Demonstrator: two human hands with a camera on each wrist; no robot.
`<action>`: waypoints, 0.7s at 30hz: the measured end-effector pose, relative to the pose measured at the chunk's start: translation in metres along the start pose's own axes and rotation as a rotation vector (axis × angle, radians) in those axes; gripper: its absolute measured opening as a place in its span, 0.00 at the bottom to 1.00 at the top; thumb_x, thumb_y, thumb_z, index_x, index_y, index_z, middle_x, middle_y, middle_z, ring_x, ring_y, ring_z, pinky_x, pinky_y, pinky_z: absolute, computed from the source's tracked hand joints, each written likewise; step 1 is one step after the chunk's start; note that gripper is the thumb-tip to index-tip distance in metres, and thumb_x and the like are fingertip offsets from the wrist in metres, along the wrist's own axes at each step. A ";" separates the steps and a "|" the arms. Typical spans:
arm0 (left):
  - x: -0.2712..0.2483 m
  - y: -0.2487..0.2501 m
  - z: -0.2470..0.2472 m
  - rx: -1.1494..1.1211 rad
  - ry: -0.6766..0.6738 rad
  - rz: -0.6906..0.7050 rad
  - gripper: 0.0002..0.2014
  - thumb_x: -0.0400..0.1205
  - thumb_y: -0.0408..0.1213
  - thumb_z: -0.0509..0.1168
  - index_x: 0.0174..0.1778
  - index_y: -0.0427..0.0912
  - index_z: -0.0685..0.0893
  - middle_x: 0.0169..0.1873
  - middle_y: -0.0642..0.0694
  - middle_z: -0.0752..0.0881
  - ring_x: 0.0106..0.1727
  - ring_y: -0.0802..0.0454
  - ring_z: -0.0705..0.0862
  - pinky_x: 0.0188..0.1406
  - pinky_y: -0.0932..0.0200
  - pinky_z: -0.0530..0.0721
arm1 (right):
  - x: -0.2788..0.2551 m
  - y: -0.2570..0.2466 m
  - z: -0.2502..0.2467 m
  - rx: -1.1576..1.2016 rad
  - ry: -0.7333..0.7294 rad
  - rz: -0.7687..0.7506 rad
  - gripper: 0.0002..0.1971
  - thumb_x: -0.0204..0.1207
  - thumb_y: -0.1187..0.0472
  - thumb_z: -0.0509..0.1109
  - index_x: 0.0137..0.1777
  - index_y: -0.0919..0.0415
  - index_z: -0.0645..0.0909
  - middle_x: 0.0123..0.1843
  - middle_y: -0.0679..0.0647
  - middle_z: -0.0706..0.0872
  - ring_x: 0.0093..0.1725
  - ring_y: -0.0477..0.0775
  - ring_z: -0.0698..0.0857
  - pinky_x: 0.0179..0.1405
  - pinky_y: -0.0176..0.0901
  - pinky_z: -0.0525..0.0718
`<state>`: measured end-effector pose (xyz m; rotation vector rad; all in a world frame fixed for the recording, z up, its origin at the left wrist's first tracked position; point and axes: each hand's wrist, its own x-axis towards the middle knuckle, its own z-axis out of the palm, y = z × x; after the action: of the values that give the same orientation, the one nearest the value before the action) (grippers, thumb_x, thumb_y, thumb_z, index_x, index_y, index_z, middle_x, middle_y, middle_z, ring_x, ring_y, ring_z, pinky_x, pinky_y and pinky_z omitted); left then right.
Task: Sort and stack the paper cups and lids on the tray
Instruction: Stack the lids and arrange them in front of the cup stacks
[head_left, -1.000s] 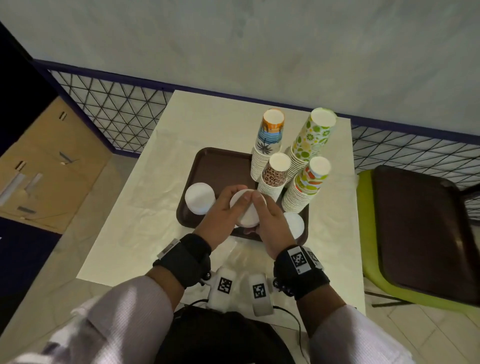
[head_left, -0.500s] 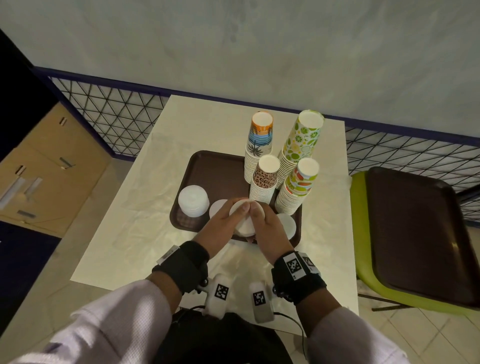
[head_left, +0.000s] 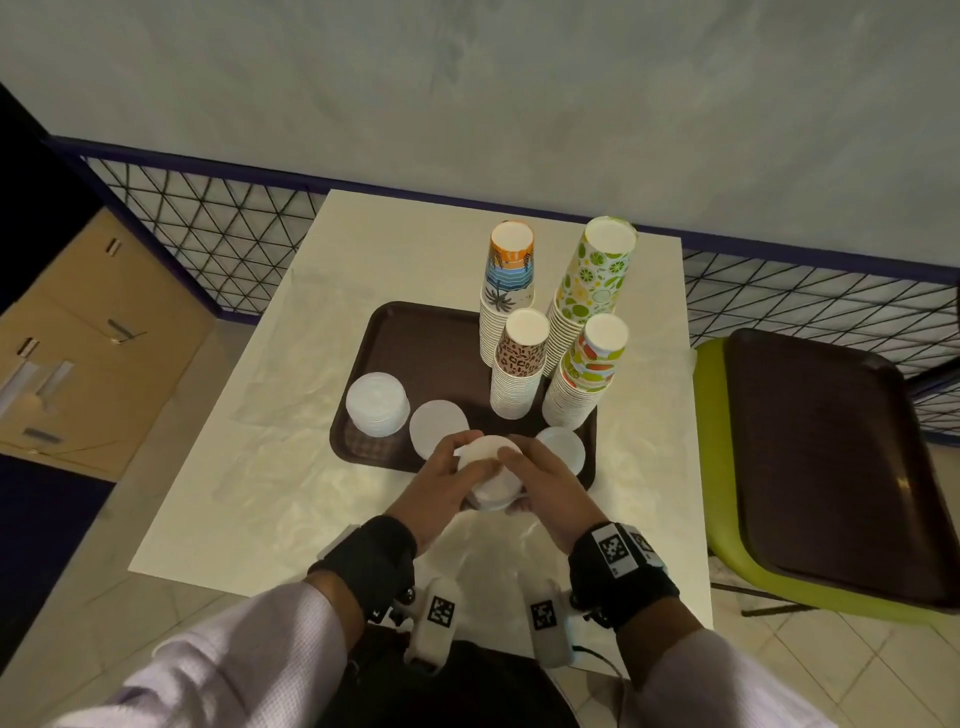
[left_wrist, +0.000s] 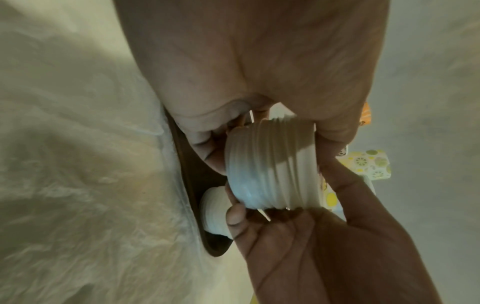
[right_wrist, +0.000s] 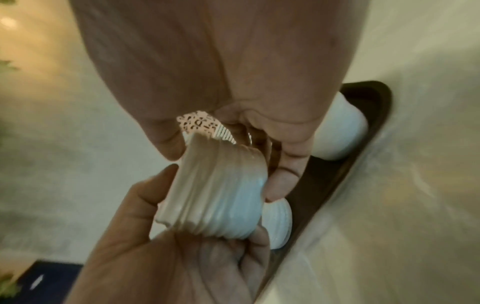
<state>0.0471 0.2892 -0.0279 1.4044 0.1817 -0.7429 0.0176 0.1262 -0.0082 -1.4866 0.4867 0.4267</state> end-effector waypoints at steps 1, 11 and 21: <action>-0.001 0.000 0.000 0.022 -0.016 -0.006 0.35 0.71 0.57 0.77 0.75 0.57 0.76 0.71 0.45 0.82 0.71 0.41 0.84 0.68 0.39 0.88 | -0.002 0.002 -0.001 0.070 -0.011 0.024 0.20 0.82 0.47 0.69 0.71 0.53 0.78 0.63 0.55 0.86 0.60 0.59 0.88 0.52 0.56 0.90; 0.006 0.023 -0.017 0.338 -0.083 0.004 0.25 0.81 0.49 0.77 0.73 0.56 0.77 0.65 0.48 0.84 0.65 0.47 0.87 0.63 0.44 0.92 | 0.004 0.005 -0.004 0.065 0.022 -0.056 0.21 0.73 0.45 0.74 0.64 0.50 0.84 0.59 0.52 0.90 0.57 0.58 0.89 0.48 0.50 0.89; 0.030 0.058 -0.047 0.712 0.174 0.258 0.10 0.88 0.40 0.65 0.64 0.49 0.85 0.60 0.49 0.85 0.63 0.49 0.83 0.62 0.55 0.84 | 0.019 0.010 0.005 0.069 0.127 0.026 0.19 0.80 0.47 0.73 0.69 0.51 0.81 0.64 0.50 0.87 0.61 0.52 0.86 0.51 0.50 0.91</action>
<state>0.1170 0.3213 -0.0046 2.1241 -0.1482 -0.4806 0.0282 0.1316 -0.0265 -1.4473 0.6164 0.3341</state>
